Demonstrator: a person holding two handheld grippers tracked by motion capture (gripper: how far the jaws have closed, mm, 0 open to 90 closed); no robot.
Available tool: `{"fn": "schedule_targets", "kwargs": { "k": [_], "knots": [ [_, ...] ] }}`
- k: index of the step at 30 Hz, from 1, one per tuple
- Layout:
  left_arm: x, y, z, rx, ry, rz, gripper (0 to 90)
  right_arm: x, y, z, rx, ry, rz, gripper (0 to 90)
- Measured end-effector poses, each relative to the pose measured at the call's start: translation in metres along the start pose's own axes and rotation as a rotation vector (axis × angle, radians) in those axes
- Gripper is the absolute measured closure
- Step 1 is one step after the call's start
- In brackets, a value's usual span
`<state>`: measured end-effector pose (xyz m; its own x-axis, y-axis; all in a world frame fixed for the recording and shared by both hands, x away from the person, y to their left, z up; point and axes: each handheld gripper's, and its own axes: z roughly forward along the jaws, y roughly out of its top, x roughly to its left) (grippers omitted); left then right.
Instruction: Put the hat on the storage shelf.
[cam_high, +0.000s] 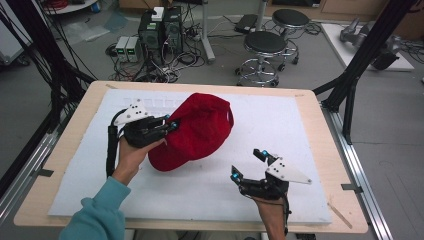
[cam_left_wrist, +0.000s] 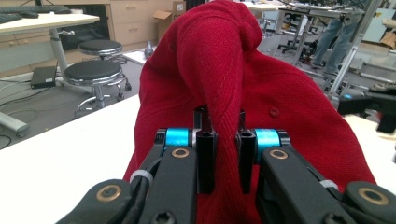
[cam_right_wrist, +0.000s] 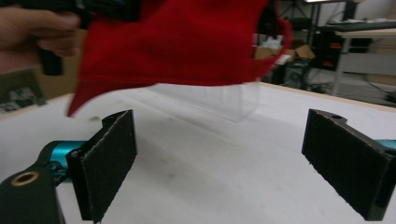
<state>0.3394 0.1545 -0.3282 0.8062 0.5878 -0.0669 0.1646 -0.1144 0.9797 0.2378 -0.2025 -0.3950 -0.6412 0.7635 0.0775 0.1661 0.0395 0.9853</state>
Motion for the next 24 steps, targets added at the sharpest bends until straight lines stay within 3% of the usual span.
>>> {"fn": "schedule_targets", "kwargs": {
  "k": [7, 13, 15, 16, 24],
  "knots": [
    [-0.005, 0.008, 0.007, 0.003, -0.009, 0.016, 83.3, 0.024, 0.007, 0.013, 0.007, 0.067, 0.003, 9.2],
    [-0.009, 0.016, 0.012, -0.015, -0.010, 0.009, 83.3, 0.043, 0.008, 0.032, 0.040, 0.147, 0.047, 9.3],
    [-0.010, 0.017, 0.014, -0.014, -0.013, 0.007, 83.4, 0.046, 0.008, 0.035, 0.044, 0.156, 0.048, 11.0],
    [-0.011, 0.017, 0.016, -0.014, -0.013, 0.007, 83.4, 0.050, 0.008, 0.040, 0.052, 0.184, 0.050, 15.7],
    [-0.016, 0.018, 0.025, -0.018, -0.018, -0.001, 83.4, 0.062, 0.008, 0.057, 0.076, 0.220, 0.056, 20.9]
  ]
}}
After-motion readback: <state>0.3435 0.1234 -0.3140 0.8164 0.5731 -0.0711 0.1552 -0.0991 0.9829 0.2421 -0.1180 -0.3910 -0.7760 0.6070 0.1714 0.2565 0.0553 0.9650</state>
